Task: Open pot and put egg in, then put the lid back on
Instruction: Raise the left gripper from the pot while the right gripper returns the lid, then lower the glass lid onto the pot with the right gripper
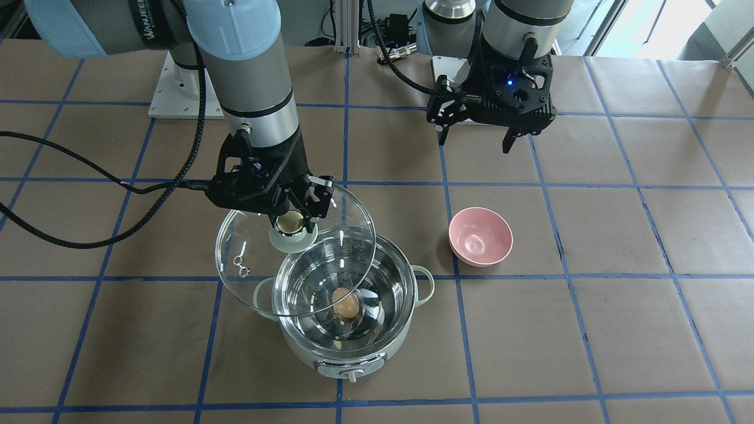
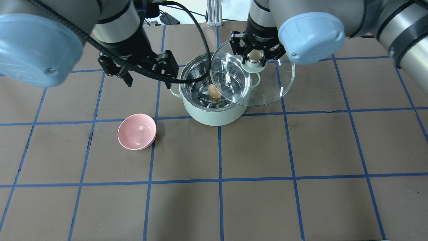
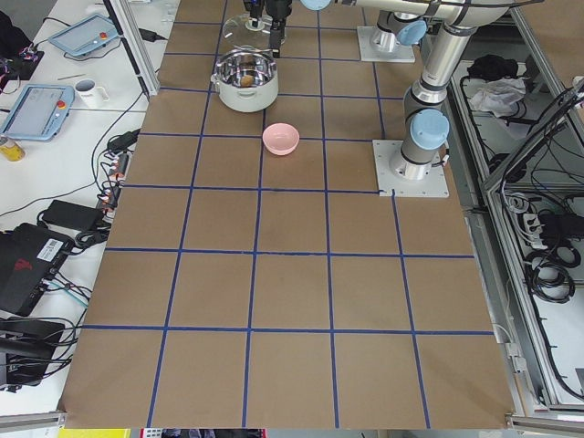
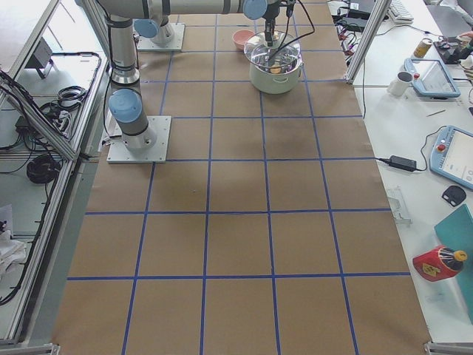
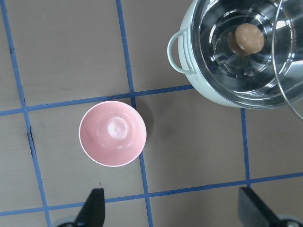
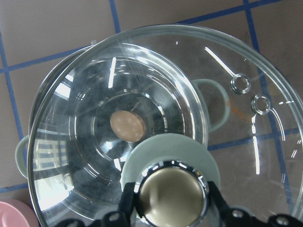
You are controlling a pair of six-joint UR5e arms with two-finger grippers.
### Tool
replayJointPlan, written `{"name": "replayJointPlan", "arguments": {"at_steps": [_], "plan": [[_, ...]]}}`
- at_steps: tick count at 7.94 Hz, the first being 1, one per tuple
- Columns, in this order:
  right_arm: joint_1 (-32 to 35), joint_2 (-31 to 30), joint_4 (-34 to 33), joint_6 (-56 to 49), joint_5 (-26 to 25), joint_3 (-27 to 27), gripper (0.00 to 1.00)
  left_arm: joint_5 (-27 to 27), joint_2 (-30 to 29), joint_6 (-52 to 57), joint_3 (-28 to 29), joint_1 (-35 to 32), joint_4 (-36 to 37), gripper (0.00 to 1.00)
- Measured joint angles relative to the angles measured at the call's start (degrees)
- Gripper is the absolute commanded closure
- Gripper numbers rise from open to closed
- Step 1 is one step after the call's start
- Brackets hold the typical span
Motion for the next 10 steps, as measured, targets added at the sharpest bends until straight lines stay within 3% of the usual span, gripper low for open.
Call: {"name": "replayJointPlan", "arguments": {"at_steps": [4,10], "plan": [[5.0,7.3,-2.8,8.3,0.7,-4.7,1.0,0.4,1.5,2.0,-0.3,2.0,-0.2,0.0],[5.5,9.9,-3.2,7.7,-0.2,-4.7,1.0,-0.2,1.5,2.4,-0.4,2.3,-0.1,0.0]]}}
